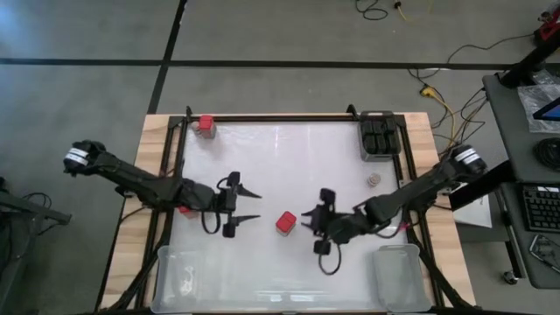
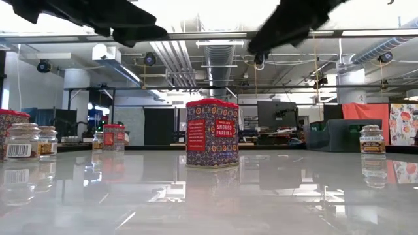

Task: Sort spices by type
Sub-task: Put the red seasoning can into the gray bin

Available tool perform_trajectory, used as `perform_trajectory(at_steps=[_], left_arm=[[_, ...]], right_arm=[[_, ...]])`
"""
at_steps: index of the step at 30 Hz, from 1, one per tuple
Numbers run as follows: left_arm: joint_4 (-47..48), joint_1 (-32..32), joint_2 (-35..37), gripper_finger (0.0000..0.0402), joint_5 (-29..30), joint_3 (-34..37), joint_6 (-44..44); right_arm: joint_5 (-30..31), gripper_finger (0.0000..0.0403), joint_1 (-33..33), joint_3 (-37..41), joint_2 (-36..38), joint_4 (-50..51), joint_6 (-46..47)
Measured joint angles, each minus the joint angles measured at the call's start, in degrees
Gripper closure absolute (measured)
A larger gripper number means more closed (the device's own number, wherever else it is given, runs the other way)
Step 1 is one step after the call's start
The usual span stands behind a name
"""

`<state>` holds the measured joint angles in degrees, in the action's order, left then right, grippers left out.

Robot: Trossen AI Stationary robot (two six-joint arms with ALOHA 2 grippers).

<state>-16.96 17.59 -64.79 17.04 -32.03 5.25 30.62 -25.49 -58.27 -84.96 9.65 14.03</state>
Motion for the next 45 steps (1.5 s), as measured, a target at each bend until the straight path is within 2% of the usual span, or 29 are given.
perform_trajectory(at_steps=[3,9,14,20,23,28,34,39,45], left_arm=[[-0.1,2.1,-0.3,0.0155,3.1,0.0,-2.3],[-3.9,6.5,-2.7,0.0154,3.4,0.3,-6.4],[-7.3,10.2,-6.0,0.0154,3.4,0.2,-6.4],[-7.9,10.8,-7.8,0.0154,3.5,0.2,-9.4],[-8.1,10.8,-8.4,0.0154,3.5,0.2,-9.6],[-9.0,10.7,-9.2,0.0154,3.7,0.2,-9.3],[-9.0,10.7,-9.2,0.0154,7.5,0.2,-7.6],[-10.6,10.4,-9.2,0.0154,8.2,0.2,-4.7],[-13.4,9.6,-9.1,0.0154,8.2,0.2,-1.1]], right_arm=[[-3.9,0.0239,-0.1,-6.5,-3.7,3.4,-4.8],[-9.3,0.0159,0.7,-19.3,-11.2,12.3,-12.0],[-16.5,0.0111,3.1,-27.0,-16.2,18.9,-15.3],[-22.0,0.0068,6.7,-31.2,-20.0,27.1,-21.6],[-24.5,0.0059,9.1,-31.8,-21.2,30.9,-23.4],[-27.3,0.0062,12.1,-31.8,-22.1,31.4,-26.7],[-32.3,0.0065,13.9,-31.9,-22.1,31.2,-29.1],[-32.6,0.0061,14.7,-31.9,-22.7,31.1,-32.6],[-32.6,0.0077,14.9,-31.9,-25.5,30.4,-35.9]])
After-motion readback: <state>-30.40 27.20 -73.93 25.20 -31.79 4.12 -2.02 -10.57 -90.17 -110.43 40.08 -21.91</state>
